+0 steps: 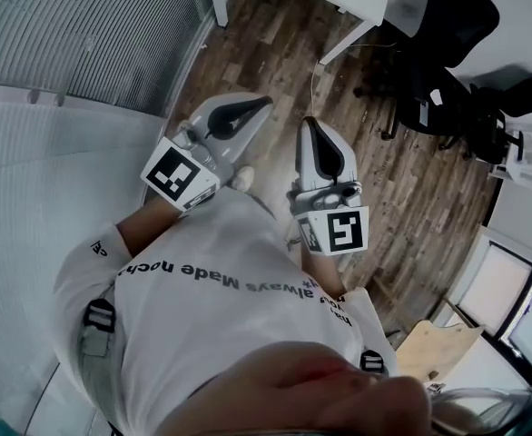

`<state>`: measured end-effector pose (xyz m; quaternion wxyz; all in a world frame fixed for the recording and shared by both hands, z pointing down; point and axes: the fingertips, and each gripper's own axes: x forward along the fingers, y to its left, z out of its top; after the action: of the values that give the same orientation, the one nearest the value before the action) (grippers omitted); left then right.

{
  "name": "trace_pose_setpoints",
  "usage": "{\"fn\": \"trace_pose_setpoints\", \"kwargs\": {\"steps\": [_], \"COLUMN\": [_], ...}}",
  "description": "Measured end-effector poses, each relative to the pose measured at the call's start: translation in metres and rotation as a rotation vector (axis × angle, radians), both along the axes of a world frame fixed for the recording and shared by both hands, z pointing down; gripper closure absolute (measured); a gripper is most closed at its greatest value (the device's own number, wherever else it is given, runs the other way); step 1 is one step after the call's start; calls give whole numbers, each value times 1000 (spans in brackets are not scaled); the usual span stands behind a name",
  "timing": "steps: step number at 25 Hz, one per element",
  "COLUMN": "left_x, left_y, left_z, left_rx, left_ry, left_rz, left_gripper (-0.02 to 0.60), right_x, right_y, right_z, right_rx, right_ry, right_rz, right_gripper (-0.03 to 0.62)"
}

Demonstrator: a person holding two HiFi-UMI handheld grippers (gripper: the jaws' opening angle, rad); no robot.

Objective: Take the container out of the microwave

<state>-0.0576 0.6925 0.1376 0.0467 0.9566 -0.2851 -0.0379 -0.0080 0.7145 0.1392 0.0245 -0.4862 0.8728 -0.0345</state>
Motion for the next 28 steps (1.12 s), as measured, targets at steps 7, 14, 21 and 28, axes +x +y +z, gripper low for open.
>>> {"fn": "trace_pose_setpoints", "kwargs": {"steps": [7,14,21,28], "left_x": [-28,-74,-82,-44], "left_y": [-111,-250,-342,-392], "left_z": [-6,-15,-18,-13], "left_rx": [6,5,3,-6], "left_ry": [21,46,38,28], "left_rz": [-28,-45,-17,21], "left_gripper": [578,578,578,578], "right_x": [-27,-69,-81,-45], "right_y": [-113,-254,-341,-393], "right_z": [-10,-25,-29,-21], "right_rx": [15,26,24,9], "right_ry": [65,108,98,70], "right_rz": [-17,-27,-11,28], "right_gripper": [592,592,592,592]}}
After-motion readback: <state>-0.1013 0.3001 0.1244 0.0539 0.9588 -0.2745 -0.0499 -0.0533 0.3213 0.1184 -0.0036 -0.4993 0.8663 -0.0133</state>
